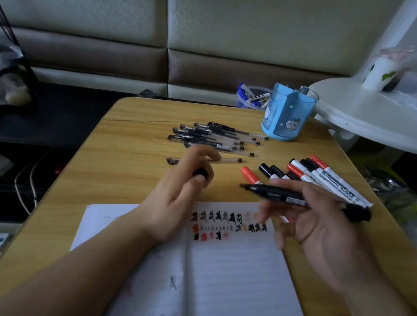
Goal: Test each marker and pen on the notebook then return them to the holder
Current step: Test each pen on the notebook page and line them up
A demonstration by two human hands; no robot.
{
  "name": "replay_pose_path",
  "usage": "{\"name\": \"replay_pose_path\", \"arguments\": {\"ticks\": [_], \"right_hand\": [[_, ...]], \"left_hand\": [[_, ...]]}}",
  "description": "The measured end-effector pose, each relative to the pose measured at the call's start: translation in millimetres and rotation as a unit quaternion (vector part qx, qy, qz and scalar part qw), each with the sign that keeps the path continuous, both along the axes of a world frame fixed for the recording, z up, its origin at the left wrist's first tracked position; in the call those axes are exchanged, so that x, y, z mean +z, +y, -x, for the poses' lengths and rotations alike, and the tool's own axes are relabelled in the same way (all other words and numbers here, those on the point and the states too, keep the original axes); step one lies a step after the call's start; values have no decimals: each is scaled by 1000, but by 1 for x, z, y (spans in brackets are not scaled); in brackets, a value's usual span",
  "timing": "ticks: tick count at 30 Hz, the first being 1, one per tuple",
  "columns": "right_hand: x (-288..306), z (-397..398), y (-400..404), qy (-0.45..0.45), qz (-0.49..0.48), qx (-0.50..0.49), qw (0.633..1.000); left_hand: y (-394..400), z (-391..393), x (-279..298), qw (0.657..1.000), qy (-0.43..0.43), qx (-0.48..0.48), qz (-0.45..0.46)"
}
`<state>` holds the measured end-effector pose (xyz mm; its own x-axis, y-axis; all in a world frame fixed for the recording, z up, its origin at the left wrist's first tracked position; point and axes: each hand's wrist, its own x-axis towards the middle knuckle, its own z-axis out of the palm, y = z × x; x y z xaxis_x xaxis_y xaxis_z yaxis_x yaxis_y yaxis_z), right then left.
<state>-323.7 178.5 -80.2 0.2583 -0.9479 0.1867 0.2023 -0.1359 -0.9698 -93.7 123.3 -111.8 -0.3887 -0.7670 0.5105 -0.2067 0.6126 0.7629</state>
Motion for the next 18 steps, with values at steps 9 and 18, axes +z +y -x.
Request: {"name": "replay_pose_path", "arguments": {"ticks": [9, 18], "right_hand": [[-31, -25, 3, 206, 70, -178, 960], [-30, -31, 2, 276, 90, -177, 941]], "left_hand": [[-5, 3, -5, 997, 24, 63, -41], [-4, 5, -4, 990, 57, 72, -106]]}}
